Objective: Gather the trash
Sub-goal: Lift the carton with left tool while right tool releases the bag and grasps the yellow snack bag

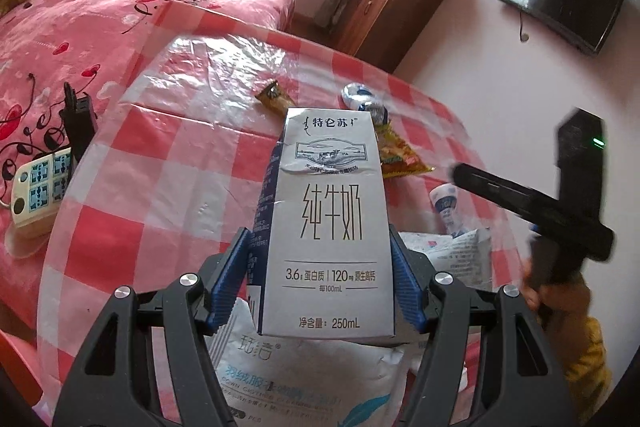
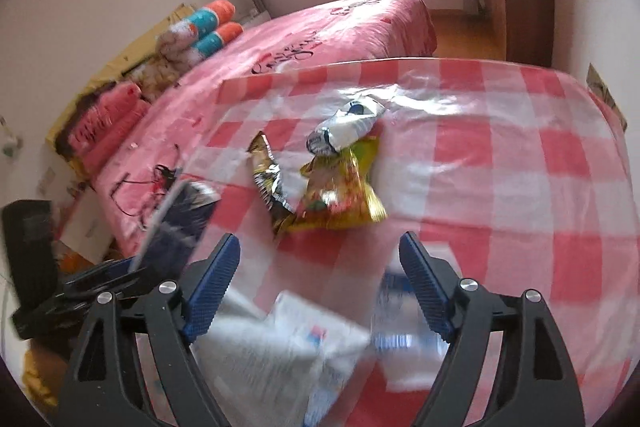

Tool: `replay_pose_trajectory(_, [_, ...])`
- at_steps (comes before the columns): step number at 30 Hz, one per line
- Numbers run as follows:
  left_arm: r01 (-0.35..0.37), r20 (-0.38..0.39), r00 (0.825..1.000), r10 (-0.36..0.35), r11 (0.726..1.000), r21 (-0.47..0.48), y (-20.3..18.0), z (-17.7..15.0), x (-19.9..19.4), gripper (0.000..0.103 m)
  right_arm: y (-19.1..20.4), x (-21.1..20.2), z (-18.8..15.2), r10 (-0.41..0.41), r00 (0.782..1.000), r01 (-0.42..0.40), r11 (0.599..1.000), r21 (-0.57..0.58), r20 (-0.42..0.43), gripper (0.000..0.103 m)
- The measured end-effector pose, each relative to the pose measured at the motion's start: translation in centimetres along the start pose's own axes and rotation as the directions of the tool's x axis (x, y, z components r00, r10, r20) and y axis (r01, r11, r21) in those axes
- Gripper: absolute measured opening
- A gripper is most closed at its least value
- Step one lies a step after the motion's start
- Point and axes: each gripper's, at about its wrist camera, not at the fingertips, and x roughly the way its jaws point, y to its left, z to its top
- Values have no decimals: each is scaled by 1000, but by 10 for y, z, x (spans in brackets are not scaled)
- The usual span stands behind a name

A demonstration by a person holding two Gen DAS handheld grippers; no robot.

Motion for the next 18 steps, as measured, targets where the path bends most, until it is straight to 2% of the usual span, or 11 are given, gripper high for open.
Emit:
replay_pose_trajectory(4, [-3, 12, 1000, 4, 1000, -7, 6, -2, -5, 67, 5, 36, 20, -30, 999, 29, 999, -36, -33, 82])
replay_pose_trajectory(11, [-15, 18, 1000, 15, 1000, -9, 17, -6, -6, 67, 3, 82, 33, -88, 990, 81, 995, -65, -111, 81])
replay_pose_trajectory(18, [-19, 12, 1000, 19, 1000, -17, 25, -8, -4, 67, 9, 92, 28, -172, 980, 156, 975, -156, -96, 60])
